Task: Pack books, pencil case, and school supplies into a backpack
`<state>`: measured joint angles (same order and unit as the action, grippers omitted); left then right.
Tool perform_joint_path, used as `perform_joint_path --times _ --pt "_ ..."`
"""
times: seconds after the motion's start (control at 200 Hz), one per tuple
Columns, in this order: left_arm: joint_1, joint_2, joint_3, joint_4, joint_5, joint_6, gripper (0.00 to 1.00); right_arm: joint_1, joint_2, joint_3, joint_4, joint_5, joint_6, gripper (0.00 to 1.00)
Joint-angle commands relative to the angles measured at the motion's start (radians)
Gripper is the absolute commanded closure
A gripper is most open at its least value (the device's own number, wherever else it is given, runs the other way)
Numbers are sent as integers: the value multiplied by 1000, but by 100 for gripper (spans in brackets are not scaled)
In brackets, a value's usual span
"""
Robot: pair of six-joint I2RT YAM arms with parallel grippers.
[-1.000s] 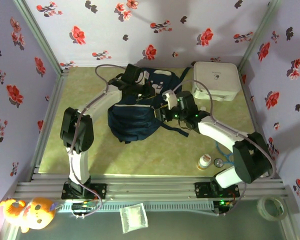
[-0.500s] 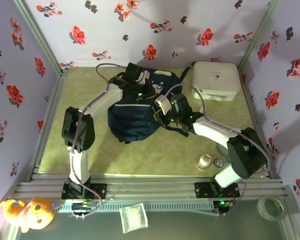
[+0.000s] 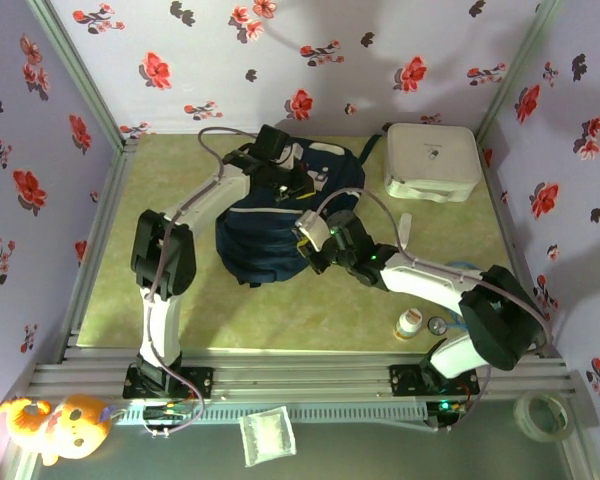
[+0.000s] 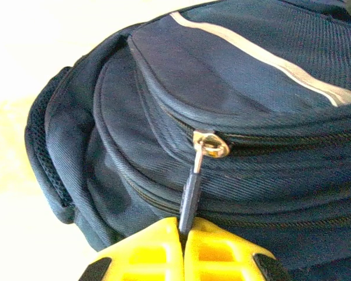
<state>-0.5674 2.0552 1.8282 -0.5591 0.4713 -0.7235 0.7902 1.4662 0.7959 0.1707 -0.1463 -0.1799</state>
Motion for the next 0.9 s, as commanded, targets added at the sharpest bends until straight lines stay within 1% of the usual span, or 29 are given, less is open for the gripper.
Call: perform_joint_path --times 0.0,0.115,0.195,0.235,0.285,0.35,0.39,0.44,0.48,0.525,0.575,0.615,0.75,0.835,0.895 --pt "-18 40 75 128 57 -45 100 88 48 4 99 -31 3 100" --pt "-20 74 105 155 60 -75 100 131 100 20 148 5 38 100" --pt "-18 90 121 158 59 -82 100 130 84 -21 229 49 110 100" --pt "-15 89 123 158 56 -82 100 124 55 -49 253 79 147 92" --pt "-7 79 119 150 51 -75 100 110 9 -78 262 120 202 76" --pt "5 43 90 142 28 -59 85 82 -61 -109 235 154 284 56" --pt "14 9 56 144 8 -51 76 66 -105 -127 211 184 337 47" --pt "23 -42 0 152 -18 -38 68 46 -154 -143 167 221 406 40" --pt "31 -83 -47 154 -46 -29 63 32 -182 -144 116 243 460 36" --pt "39 -131 -102 154 -79 -17 61 14 -210 -137 57 255 523 30" --pt "45 -181 -168 150 -124 -6 57 -12 -231 -118 -18 259 603 25" --pt "47 -226 -221 151 -166 4 55 -41 -235 -102 -62 239 672 21" --pt "46 -384 -430 170 -304 12 48 -138 -192 -32 -127 105 899 19" --pt "32 -469 -564 211 -348 -13 47 -178 -123 40 -161 18 1015 20" --pt "13 -515 -636 230 -376 -30 47 -190 -71 96 -184 -28 1068 23"
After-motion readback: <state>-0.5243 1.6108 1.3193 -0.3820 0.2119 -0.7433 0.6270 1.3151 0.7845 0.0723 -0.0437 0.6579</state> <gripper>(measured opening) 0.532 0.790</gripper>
